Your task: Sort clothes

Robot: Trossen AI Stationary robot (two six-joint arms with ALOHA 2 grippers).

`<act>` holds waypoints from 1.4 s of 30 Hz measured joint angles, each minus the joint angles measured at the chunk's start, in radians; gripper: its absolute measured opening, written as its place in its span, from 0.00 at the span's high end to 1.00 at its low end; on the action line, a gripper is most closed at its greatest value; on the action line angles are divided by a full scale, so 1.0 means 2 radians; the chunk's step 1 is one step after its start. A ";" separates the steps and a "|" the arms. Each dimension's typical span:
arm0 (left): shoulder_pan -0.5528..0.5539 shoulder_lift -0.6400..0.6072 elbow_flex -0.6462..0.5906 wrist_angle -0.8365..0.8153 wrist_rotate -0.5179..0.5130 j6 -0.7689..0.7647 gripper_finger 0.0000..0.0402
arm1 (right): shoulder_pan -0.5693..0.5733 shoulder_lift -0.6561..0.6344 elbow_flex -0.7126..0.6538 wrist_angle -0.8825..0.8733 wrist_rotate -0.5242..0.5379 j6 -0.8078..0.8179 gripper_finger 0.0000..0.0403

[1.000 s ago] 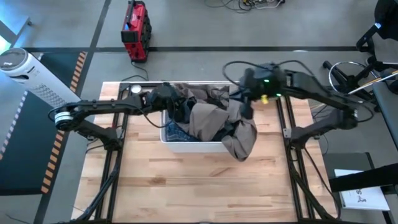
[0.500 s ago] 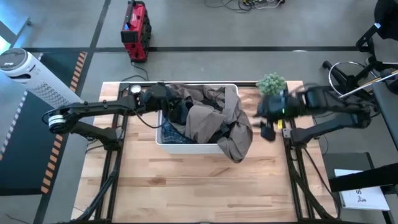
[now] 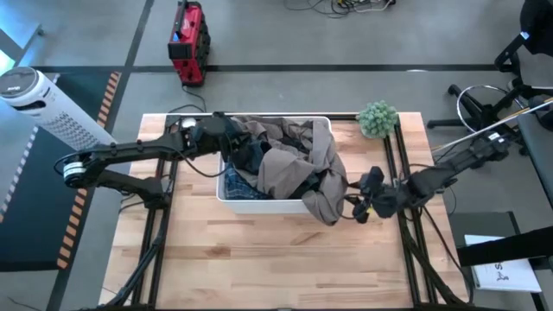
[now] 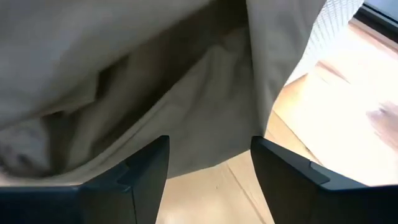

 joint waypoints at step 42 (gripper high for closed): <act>-0.019 -0.115 0.002 -0.006 0.085 0.040 1.00 | -0.073 0.003 0.010 0.055 0.062 -0.131 0.63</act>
